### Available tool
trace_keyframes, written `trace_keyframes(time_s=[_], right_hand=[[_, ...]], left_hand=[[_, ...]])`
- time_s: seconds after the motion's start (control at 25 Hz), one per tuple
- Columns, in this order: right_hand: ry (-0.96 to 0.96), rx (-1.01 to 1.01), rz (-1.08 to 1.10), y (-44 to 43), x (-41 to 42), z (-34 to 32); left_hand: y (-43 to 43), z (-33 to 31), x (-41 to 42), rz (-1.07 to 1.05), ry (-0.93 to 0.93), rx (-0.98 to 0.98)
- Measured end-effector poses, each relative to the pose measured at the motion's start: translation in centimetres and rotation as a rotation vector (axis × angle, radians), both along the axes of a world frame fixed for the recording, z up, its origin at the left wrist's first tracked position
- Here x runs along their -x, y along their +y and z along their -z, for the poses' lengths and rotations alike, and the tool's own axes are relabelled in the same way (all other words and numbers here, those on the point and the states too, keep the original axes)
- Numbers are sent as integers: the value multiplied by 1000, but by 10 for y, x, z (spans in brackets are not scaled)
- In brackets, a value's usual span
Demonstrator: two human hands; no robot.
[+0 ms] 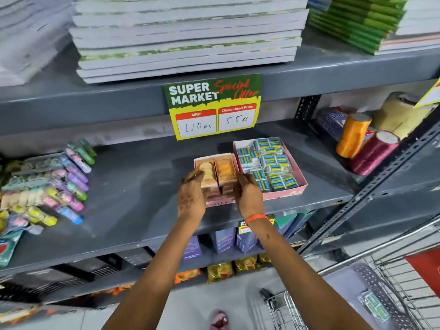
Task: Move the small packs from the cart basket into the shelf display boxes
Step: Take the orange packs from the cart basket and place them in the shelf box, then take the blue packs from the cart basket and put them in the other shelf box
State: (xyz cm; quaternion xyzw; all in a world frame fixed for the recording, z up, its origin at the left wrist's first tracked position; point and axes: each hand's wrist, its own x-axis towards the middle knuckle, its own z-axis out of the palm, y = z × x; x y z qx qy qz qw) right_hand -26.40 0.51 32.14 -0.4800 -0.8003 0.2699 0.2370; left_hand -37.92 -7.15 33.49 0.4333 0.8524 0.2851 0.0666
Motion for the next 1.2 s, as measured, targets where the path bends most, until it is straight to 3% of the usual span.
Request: trace_keyframes(time_s=[0.44,0.64,0.76,0.88,1.08,1.2], right_hand=[[34,-52,73,7,1,3],[77,-163,70,13,-22,0],[73,-273,122,17,-62,-2],[-62,-320,303,22,-114,11],[-201,-253,605,18,-225,63],[-282,-101,742,1,-294,108]], left_hand=[[3,0,5,56,140,35],[20,-6,-31,118,243,-195],[37,-7,-73,230,205,-262],[52,5,-121,356,198,-296],[78,50,-217,627,183,-265],[84,84,-278,835,136,-182]])
